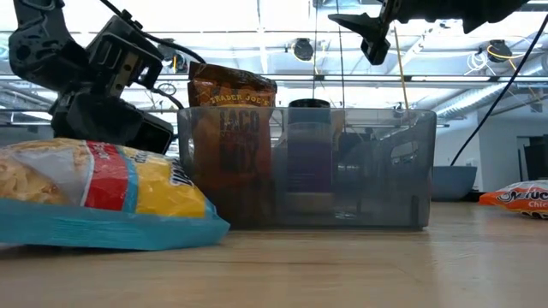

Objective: Pick & Place Food Item
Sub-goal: Put the blue noodle pack into the top black bin

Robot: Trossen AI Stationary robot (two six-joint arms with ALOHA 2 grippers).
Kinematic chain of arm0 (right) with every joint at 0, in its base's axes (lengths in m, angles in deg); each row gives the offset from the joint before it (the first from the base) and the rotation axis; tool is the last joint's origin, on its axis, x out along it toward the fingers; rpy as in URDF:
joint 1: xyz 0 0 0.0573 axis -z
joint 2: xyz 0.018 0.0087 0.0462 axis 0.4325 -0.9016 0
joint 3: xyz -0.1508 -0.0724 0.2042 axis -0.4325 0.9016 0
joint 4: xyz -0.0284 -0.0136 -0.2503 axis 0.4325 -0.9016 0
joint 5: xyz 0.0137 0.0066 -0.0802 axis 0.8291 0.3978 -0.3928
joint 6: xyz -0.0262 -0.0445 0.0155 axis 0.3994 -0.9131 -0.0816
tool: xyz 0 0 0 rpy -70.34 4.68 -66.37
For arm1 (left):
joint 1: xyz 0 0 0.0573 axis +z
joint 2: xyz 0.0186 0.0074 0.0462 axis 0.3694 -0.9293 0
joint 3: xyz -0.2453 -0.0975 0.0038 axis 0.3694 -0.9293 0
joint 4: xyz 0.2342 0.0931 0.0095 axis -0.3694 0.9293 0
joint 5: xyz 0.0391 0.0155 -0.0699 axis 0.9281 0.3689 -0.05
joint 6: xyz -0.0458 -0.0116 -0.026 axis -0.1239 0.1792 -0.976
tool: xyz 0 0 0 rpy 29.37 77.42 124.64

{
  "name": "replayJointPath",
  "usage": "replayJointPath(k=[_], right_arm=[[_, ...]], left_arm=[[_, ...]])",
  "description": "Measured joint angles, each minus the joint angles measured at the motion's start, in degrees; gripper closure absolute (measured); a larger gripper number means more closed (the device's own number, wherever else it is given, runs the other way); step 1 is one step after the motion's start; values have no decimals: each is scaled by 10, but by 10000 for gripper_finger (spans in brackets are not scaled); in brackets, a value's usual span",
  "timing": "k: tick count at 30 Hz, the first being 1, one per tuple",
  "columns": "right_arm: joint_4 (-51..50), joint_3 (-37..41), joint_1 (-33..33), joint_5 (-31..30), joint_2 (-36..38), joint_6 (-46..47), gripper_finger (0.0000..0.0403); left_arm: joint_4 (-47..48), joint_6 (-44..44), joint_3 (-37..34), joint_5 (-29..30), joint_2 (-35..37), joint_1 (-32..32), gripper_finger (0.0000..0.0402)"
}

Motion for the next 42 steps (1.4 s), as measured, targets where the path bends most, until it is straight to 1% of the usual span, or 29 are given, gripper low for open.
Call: replayJointPath(k=[2, 6, 8, 13, 15, 20, 26, 29, 37, 42], right_arm=[[0, 0, 0, 0, 0, -4, 154], [0, 0, 0, -1, 0, -6, 154], [0, 0, 0, -1, 0, -8, 154], [0, 0, 0, -1, 0, -9, 154], [-1, 0, 0, -1, 0, -8, 154], [-11, 0, 0, -2, 0, -5, 154], [-22, 0, 0, -2, 0, -5, 154], [-22, 0, 0, -2, 0, -6, 154], [-24, 0, 0, -2, 0, -8, 154], [-26, 0, 0, -2, 0, -12, 154]], left_arm=[[0, 10, 0, -11, 0, 5, 395], [0, 15, 0, -36, 0, 16, 392], [3, 15, -1, -50, 4, 20, 396], [24, 12, -3, -52, 31, 28, 394], [49, 17, -3, -53, 54, 31, 397], [171, 42, -2, -42, 128, 39, 397], [277, 52, -2, 0, 239, 47, 398], [323, 51, -2, 34, 293, 50, 397], [356, 34, -2, 138, 437, 54, 398], [404, 36, 25, 180, 490, 54, 399]])
